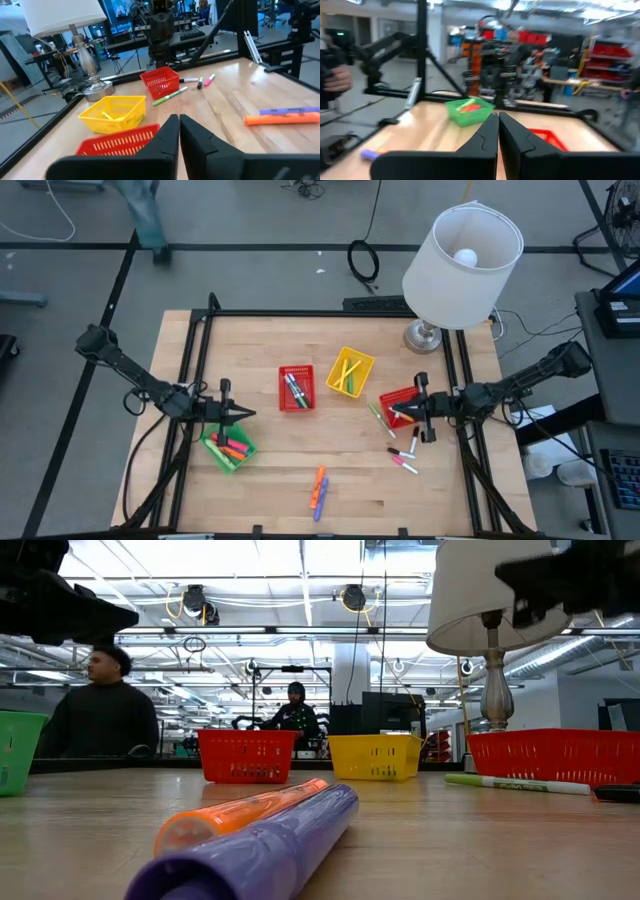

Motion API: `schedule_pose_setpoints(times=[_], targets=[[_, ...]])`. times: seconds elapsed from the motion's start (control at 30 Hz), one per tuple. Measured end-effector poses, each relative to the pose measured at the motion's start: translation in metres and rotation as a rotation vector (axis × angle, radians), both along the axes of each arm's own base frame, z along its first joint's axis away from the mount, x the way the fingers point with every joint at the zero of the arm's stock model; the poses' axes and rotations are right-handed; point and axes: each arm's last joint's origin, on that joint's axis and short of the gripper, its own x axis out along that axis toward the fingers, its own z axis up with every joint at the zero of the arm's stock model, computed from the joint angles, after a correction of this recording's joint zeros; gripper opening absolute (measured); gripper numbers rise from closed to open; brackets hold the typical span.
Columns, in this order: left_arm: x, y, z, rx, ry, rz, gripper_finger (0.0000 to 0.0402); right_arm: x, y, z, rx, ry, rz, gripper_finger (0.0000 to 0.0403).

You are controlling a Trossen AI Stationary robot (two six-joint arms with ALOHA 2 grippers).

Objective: Pick & Place Markers
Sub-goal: Put the small green marker pen into the right red bin

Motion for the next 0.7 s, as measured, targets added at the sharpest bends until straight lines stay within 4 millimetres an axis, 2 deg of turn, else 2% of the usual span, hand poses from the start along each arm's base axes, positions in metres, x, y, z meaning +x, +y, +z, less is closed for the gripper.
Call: schedule_pose_setpoints(times=[0.1,0.2,0.37,0.5,0.7], targets=[[0.000,0.000,0.001,-0.010,-0.007,-0.001,0.0036,0.014,0.014,0.024,-0.018,0.108,0.036,0.0000],[0.000,0.000,0.001,-0.034,-0.003,-0.001,0.0045,0.033,0.032,0.047,-0.059,0.313,-0.059,0.0000],[0.000,0.000,0.000,-0.028,0.001,-0.001,0.0040,0.068,0.062,0.066,-0.127,0.602,-0.183,0.0000],[0.000,0.000,0.000,-0.027,0.000,-0.001,0.0032,0.102,0.073,0.073,-0.110,0.738,-0.259,0.0000],[0.000,0.000,0.001,-0.045,-0.009,-0.001,0.0022,0.147,0.070,0.066,-0.074,0.908,-0.351,0.0000]])
